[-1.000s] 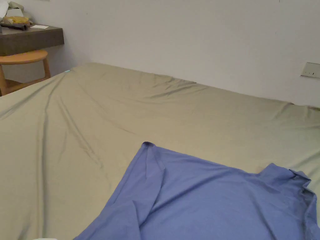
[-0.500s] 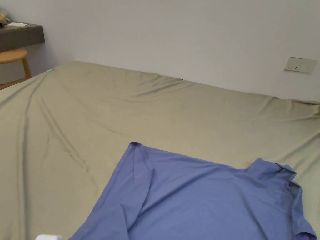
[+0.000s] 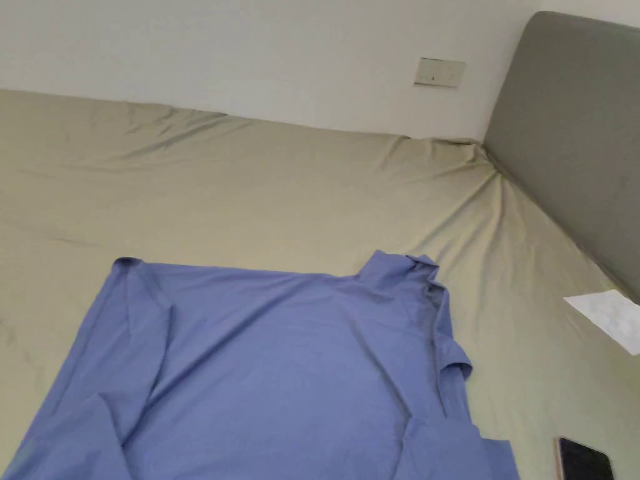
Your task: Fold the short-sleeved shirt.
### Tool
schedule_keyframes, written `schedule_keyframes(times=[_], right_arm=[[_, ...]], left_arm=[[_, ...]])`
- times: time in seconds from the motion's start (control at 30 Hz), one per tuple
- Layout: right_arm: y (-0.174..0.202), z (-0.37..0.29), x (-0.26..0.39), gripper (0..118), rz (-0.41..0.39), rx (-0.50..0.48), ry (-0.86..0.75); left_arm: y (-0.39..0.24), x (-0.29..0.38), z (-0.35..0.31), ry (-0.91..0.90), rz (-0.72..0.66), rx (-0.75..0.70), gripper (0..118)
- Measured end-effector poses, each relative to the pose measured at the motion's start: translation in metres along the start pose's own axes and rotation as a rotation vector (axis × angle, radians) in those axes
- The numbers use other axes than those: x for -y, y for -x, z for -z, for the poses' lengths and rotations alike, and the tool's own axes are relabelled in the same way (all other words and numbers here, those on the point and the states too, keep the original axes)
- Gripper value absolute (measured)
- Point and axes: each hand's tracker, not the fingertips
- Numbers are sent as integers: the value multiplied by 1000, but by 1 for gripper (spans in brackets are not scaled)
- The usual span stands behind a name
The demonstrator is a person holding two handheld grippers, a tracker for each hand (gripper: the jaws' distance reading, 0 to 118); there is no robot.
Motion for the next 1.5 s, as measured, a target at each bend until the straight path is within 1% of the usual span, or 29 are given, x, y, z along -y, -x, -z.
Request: schedule_keyframes(times=[0.03, 0.07, 0.17, 0.27, 0.3, 0.33, 0.4, 0.43, 0.47, 0.5, 0.53, 0.57, 0.6, 0.63, 0.67, 0.73, 0.77, 0.83, 0.9, 1.0, 1.1, 1.17, 1.23, 1.3, 1.5], right_arm=[[-3, 8, -1, 91, -13, 0, -1], [-6, 15, -2, 100, -20, -6, 9], [-12, 33, -4, 97, -8, -28, 17], [-15, 50, -4, 97, 3, -6, 63], [-16, 55, -3, 94, 5, -4, 85], [-17, 58, -1, 87, 6, -13, 109], [-17, 66, 4, 69, 14, -43, 150], [-14, 63, 5, 65, -7, -10, 119], [-12, 60, 4, 53, -44, -24, 100], [-10, 56, 3, 16, -64, -53, 101], [-11, 54, 2, 12, -42, -72, 102], [-10, 53, 1, 12, 17, -136, 101], [-7, 51, 0, 12, 43, -130, 121], [-5, 46, 0, 12, 3, -108, 102], [-2, 42, 0, 11, -16, -96, 79], [-1, 30, -2, 11, -8, -106, 83], [-6, 24, 1, 11, 14, -123, 80], [-7, 11, 0, 11, 27, -137, 70], [-12, -2, 1, 11, 29, -130, 72], [-14, -17, 1, 11, -11, -88, 91], [-17, -21, -6, 11, -22, -66, 95], [-14, -15, -18, 11, -36, -64, 74], [-6, -6, -36, 11, -64, -51, 42], [3, 8, -56, 11, -105, -52, 2], [27, 62, -104, 12, -172, -32, -35]], left_arm=[[0, 0, 0, -1, -1, 0, 1], [-5, -1, -6, -2, -2, 2, 1], [-7, 0, -7, 2, 2, -1, 1], [-10, -2, -10, 2, 0, -5, 1], [-10, -2, -10, 2, -6, -6, 1], [-10, -4, -12, 4, -11, -6, 1], [-11, -2, -11, 6, -18, -8, 1], [-11, -1, -12, 8, -23, -8, 1], [-11, -1, -13, 8, -27, -10, 1], [-11, 0, -15, 6, -35, -9, 1], [-12, 2, -17, 3, -45, -7, 1], [-12, 4, -20, -5, -58, -1, 1], [-11, 4, -23, -12, -66, 0, 1], [-11, 6, -27, -26, -81, -4, 1], [-10, 8, -32, -40, -106, 10, 1], [-6, 10, -45, -66, -161, 44, 1], [-4, 12, -53, -75, -170, 58, 1], [-3, 15, -68, -89, -173, 69, 1], [-3, 17, -81, -88, -167, 73, 1], [1, 24, -100, -100, -171, 63, 1], [6, 23, -110, -98, -190, 87, 1], [3, 10, -102, -108, -169, 90, 1], [-5, -8, -91, -109, -115, 63, 1], [-14, -29, -75, -114, -62, 69, 1], [-33, -85, -24, -126, 2, 38, 1]])
